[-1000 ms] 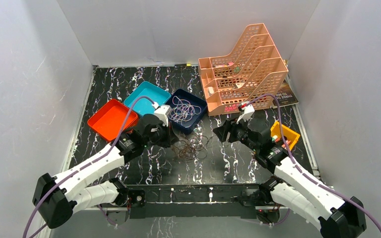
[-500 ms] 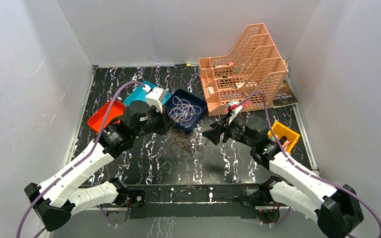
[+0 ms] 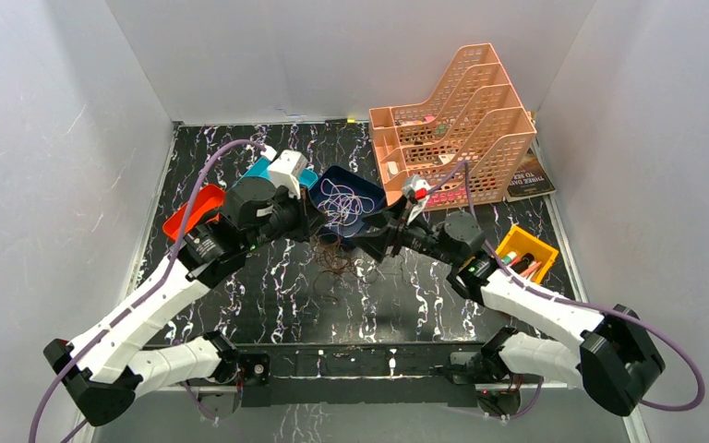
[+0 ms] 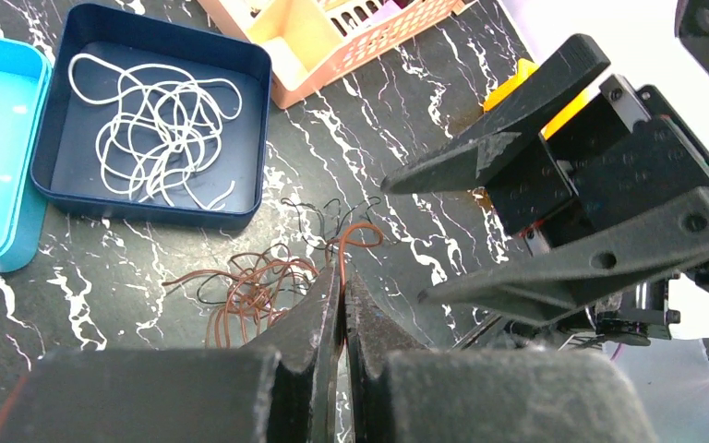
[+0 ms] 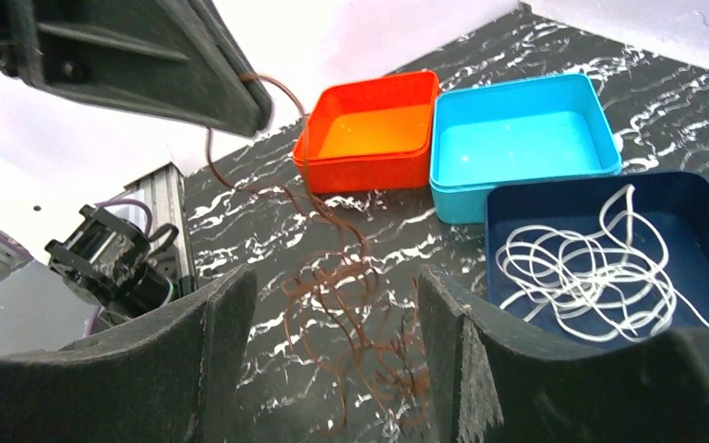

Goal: Untangle the cables

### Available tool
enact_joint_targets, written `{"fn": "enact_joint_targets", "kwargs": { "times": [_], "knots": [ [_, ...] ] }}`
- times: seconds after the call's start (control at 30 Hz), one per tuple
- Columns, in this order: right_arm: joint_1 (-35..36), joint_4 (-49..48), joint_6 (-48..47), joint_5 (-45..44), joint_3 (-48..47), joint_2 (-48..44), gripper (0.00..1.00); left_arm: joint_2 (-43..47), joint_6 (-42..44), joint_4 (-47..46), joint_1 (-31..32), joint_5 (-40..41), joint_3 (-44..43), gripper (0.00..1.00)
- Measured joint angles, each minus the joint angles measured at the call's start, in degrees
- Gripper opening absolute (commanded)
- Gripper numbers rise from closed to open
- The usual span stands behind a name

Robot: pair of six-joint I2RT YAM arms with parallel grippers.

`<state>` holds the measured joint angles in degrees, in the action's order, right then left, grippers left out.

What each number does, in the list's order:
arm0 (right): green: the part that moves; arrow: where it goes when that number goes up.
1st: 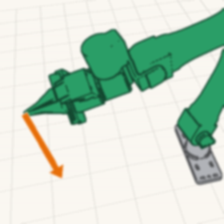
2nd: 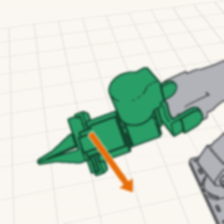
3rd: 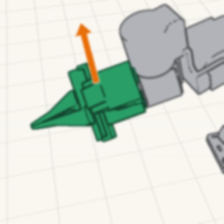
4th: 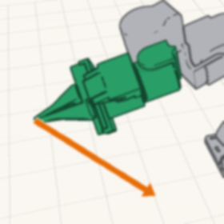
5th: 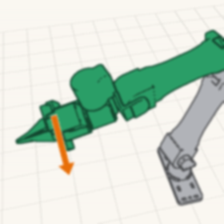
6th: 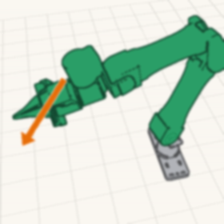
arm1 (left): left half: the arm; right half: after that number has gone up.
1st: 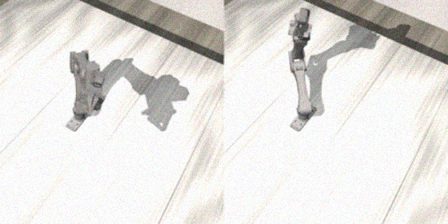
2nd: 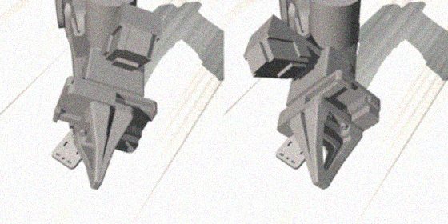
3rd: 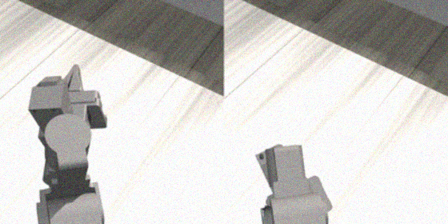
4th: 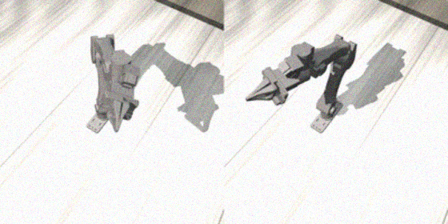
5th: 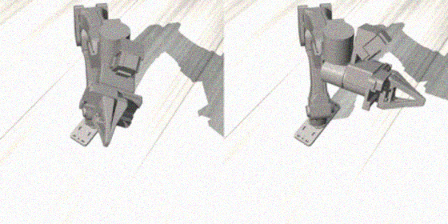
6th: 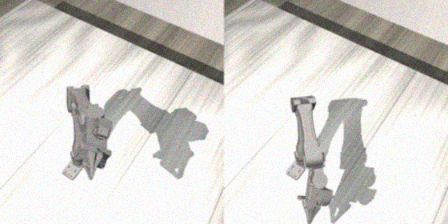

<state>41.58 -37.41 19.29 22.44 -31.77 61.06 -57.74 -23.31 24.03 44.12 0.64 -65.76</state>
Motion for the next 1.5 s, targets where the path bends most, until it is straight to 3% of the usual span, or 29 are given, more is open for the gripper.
{"fn": "enact_joint_targets", "kwargs": {
  "times": [0.23, 0.43, 0.77, 1.5],
  "knots": [
    [6.91, -7.67, -1.11, -8.39, -0.39, 6.16, 0.74, -3.32, -2.05, 0.07, 0.0, -1.57, -0.11, 0.0],
    [7.85, -13.44, -1.27, -15.47, -1.27, 13.88, 0.74, -3.76, -2.67, 0.46, 0.0, -2.97, -1.36, 0.0],
    [10.82, -17.59, -1.66, -18.47, -8.68, 30.21, 0.74, -6.75, -2.05, 3.54, 0.02, -6.14, -13.62, 0.0],
    [14.8, -17.44, 2.45, -21.55, 3.96, 33.2, 0.75, -14.01, 10.34, 10.67, 0.15, 7.34, -40.98, 0.0]
  ]
}}
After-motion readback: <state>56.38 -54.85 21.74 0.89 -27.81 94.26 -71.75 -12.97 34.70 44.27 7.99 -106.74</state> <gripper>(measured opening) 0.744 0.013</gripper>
